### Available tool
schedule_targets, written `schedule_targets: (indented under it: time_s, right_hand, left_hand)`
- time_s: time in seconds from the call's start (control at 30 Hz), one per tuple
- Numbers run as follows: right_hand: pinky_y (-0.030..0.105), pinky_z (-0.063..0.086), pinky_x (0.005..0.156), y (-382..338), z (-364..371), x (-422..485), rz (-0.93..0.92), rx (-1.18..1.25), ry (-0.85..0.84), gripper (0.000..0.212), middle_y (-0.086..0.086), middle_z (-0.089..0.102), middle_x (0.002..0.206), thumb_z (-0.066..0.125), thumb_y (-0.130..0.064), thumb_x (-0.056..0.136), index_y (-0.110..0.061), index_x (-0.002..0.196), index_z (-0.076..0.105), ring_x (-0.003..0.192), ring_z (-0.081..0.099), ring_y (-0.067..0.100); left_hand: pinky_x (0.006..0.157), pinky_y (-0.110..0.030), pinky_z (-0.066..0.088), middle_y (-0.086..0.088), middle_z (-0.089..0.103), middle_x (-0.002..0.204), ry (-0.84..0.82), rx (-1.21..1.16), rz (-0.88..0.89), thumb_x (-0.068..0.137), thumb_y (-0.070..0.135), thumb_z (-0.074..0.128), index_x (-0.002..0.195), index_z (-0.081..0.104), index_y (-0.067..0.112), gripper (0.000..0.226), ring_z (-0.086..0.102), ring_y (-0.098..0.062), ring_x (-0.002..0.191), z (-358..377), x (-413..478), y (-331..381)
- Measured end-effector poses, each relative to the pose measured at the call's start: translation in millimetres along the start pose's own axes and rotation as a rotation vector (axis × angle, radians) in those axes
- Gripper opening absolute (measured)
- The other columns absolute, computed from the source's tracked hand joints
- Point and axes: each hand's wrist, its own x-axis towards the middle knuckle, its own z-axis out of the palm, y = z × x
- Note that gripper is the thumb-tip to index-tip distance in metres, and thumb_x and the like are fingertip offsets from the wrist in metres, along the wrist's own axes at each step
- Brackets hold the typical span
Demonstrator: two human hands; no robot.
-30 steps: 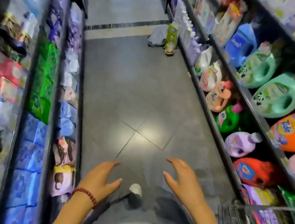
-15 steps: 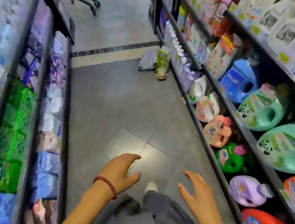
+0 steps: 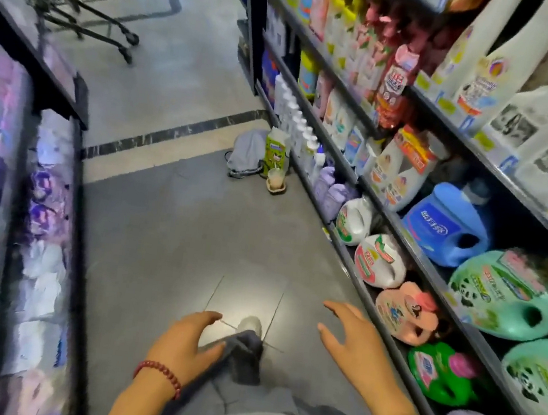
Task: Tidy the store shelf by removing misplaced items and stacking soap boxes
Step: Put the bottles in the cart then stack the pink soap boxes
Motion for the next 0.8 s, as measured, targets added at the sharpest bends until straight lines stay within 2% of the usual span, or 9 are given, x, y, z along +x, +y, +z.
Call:
schedule_targets:
  time_s: [0.17,0.33,0.4,0.47,0.57,0.63,0.7,0.77,0.8]
  right_hand:
    - [0.015,0.031,0.096,4.9,-8.7,58.9,0.183,0.011,0.065,0.041,0.0,0.053,0.129,0.063,-0.024,0.088,-0.015,0.128,0.054,0.12,0.05,0.017]
    - [0.025,0.036,0.098,24.2,-31.6,95.2,0.379,0.025,0.17,0.042,-0.002,0.053,0.129,0.062,-0.029,0.088,-0.018,0.128,0.054,0.121,0.05,0.018]
    - [0.025,0.04,0.091,32.7,-45.5,114.4,0.419,-0.005,0.253,0.037,0.002,0.062,0.119,0.066,-0.029,0.085,-0.015,0.119,0.061,0.111,0.059,0.018]
    - [0.019,0.042,0.078,42.2,-62.0,135.5,0.452,-0.001,0.395,0.031,0.004,0.071,0.095,0.066,-0.036,0.076,-0.017,0.101,0.069,0.087,0.066,0.016]
    - [-0.002,0.033,0.078,35.6,-112.7,167.8,0.353,0.109,0.522,0.041,-0.01,0.068,0.082,0.073,-0.037,0.065,-0.035,0.102,0.057,0.076,0.06,-0.001]
    - [0.0,0.035,0.081,19.1,-165.3,189.3,0.275,0.133,0.676,0.034,-0.021,0.064,0.089,0.062,-0.048,0.068,-0.051,0.101,0.055,0.088,0.056,-0.005]
    - [0.007,0.037,0.083,-0.8,-222.9,208.6,0.201,0.118,0.802,0.028,-0.02,0.062,0.099,0.055,-0.052,0.07,-0.045,0.097,0.063,0.094,0.056,-0.002]
    - [0.004,0.036,0.084,-24.4,-281.8,222.8,0.07,0.069,0.962,0.035,-0.011,0.064,0.102,0.054,-0.045,0.076,-0.025,0.101,0.067,0.095,0.055,-0.005]
    - [0.003,0.036,0.085,-37.1,-311.9,227.8,-0.009,0.024,1.032,0.031,-0.011,0.064,0.102,0.054,-0.04,0.08,-0.023,0.103,0.066,0.095,0.055,-0.008]
  left_hand:
    - [0.102,-0.015,0.03,0.01,0.044,0.142,-0.04,0.116,0.224,0.092,0.041,0.053,0.139,0.039,0.028,0.051,0.042,-0.006,0.129,-65.8,109.6,46.1]
    - [0.101,-0.017,0.03,0.007,0.045,0.142,-0.085,0.218,0.472,0.093,0.039,0.053,0.14,0.039,0.027,0.05,0.042,-0.01,0.13,-105.2,206.9,123.9]
    - [0.101,-0.018,0.03,0.007,0.046,0.141,-0.102,0.253,0.566,0.092,0.039,0.053,0.14,0.04,0.027,0.051,0.042,-0.011,0.13,-111.7,242.1,156.5]
    - [0.1,-0.016,0.03,0.007,0.048,0.14,-0.107,0.275,0.656,0.09,0.043,0.053,0.139,0.041,0.026,0.053,0.043,-0.01,0.129,-116.0,273.9,188.6]
    - [0.093,-0.012,0.032,0.008,0.056,0.13,-0.085,0.233,0.809,0.072,0.064,0.035,0.132,0.05,0.025,0.073,0.05,-0.01,0.122,-133.2,308.7,245.6]
    - [0.086,-0.011,0.036,0.01,0.062,0.119,-0.021,0.138,0.92,0.07,0.063,0.035,0.124,0.058,0.024,0.071,0.055,-0.009,0.112,-154.4,325.8,289.6]
    - [0.084,-0.013,0.042,0.01,0.064,0.111,0.122,0.016,1.108,0.078,0.053,0.047,0.116,0.064,0.02,0.054,0.057,-0.007,0.101,-181.8,339.7,337.0]
    - [0.084,-0.019,0.045,0.001,0.066,0.108,0.303,-0.085,1.299,0.082,0.041,0.053,0.112,0.066,0.012,0.044,0.056,-0.009,0.098,-211.7,347.6,383.8]
    - [0.087,-0.02,0.045,-0.003,0.066,0.109,0.395,-0.125,1.39,0.083,0.036,0.055,0.112,0.065,0.008,0.041,0.056,-0.01,0.1,-226.5,350.9,408.2]
